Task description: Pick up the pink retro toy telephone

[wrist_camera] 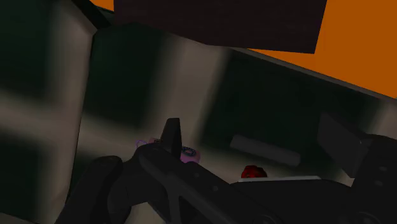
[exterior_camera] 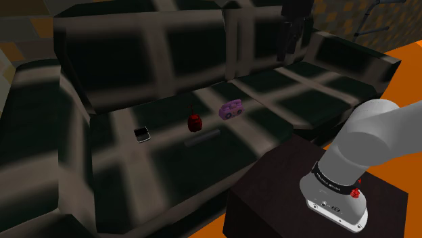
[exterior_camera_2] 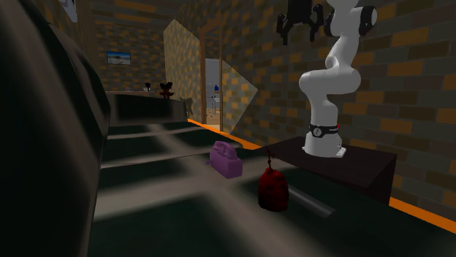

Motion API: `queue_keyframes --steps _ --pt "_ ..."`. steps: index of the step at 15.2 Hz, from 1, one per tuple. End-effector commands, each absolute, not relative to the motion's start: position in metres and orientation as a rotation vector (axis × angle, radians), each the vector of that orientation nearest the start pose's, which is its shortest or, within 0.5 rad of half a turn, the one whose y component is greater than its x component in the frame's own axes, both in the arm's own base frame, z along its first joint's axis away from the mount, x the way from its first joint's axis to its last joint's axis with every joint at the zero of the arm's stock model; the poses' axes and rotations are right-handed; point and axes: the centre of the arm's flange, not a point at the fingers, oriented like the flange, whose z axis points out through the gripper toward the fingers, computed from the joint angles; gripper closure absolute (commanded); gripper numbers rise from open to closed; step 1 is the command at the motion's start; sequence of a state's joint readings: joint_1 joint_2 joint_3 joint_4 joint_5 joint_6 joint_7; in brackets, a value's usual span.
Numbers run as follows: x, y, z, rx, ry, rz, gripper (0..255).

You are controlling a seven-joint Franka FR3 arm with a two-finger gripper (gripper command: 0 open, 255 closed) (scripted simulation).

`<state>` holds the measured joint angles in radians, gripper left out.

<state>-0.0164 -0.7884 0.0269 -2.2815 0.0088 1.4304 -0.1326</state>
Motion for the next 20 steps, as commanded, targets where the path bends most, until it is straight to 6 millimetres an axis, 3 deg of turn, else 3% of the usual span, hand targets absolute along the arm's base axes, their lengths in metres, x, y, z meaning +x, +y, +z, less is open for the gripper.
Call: queue_keyframes --steps 1,11,20 --pt "0.292 0.007 0.614 -3.139 -0.213 0.100 0" --pt "0.353 -0.050 0.515 -3.058 -0.756 0.088 0" --pt "0.422 -0.081 0.425 -2.904 -1.227 0.075 0"
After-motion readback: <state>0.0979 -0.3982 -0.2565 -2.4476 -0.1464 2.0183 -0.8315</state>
